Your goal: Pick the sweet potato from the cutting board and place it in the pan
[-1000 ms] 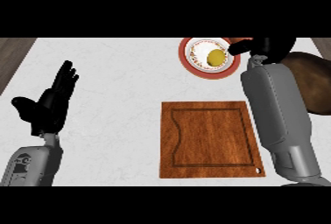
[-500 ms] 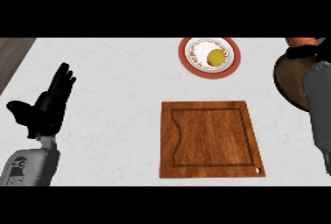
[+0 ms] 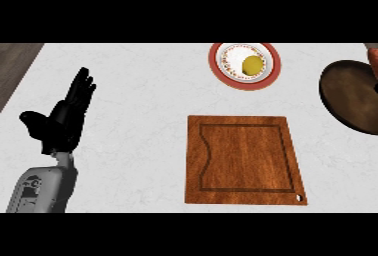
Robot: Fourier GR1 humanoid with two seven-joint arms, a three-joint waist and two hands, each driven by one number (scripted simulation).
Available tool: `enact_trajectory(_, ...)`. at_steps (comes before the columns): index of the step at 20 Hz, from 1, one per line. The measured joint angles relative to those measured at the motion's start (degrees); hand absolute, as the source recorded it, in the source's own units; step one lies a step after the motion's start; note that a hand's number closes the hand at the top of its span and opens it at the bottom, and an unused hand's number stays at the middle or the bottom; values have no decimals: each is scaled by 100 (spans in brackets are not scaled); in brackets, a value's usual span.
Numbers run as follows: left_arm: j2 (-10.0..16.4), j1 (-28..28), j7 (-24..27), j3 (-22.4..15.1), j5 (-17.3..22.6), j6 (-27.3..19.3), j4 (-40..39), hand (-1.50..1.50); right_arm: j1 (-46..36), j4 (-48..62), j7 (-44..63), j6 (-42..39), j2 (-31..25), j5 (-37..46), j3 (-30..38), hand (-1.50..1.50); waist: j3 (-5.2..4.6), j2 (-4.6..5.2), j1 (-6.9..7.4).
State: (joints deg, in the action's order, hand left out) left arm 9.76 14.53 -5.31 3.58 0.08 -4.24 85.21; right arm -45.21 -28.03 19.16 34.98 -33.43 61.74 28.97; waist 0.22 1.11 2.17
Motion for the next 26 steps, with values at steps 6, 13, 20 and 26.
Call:
enact_trajectory(6, 11, 16, 69, 15, 24, 60, -23, 0, 87, 736, -836, 372, -299, -498, 504, 150, 14, 32, 65)
enact_trajectory(13, 44, 126, 93, 86, 61, 97, -188, 0, 46, 1298, -1607, -622, -311, -1480, 1253, -150, 29, 55, 66)
enact_trajectory(20, 2, 98, 49, 42, 38, 69, -53, 0, 275, 1408, -2615, -782, -295, -2032, 1713, -150, 31, 52, 106)
enact_trajectory(26, 39, 21, 72, 105, 55, 92, -103, 0, 366, 1076, -3678, -490, -67, -2812, 2329, -150, 13, -13, -13)
